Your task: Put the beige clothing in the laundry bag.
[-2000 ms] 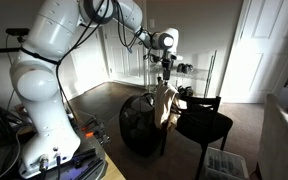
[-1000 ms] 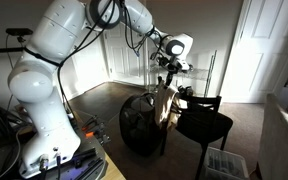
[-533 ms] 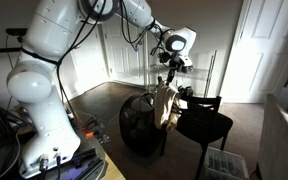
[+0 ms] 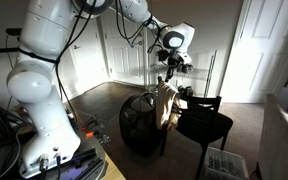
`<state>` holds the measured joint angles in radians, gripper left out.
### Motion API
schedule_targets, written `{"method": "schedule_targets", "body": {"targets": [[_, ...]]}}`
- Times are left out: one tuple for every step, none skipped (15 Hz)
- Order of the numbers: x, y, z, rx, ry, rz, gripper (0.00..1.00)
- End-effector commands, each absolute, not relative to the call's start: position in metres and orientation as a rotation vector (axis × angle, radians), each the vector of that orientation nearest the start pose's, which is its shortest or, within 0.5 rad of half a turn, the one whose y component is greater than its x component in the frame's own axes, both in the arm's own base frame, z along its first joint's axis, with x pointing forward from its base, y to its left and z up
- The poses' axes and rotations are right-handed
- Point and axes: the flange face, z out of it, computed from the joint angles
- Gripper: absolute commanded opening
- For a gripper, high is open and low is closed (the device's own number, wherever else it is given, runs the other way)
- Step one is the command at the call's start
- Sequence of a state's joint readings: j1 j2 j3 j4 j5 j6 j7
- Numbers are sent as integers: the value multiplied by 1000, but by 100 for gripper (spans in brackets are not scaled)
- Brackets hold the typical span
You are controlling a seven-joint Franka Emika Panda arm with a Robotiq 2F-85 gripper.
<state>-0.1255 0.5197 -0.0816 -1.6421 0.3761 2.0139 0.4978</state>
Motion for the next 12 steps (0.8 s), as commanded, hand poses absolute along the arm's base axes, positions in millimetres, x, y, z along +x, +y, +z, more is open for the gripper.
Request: {"method": "schedule_targets", "body": {"targets": [[654,-107,288,-2617,1196,300,35],[657,-106,281,-2636,1197,315,35],[660,-103,272,-2657,1188,333,40],[662,-101,263,-2681,1190,353,47],[663,-99,255,-2699,1183,380,52],[666,-97,253,-2716,1169,398,59],[668,-96,250,-2733,1168,404,65],[670,-96,246,-2748,1162,412,71],[672,-95,242,-2757,1160,421,78],[674,-95,238,-2770,1150,420,85],[678,-94,236,-2775,1144,418,41],[681,-95,236,-2778,1139,408,45]]}}
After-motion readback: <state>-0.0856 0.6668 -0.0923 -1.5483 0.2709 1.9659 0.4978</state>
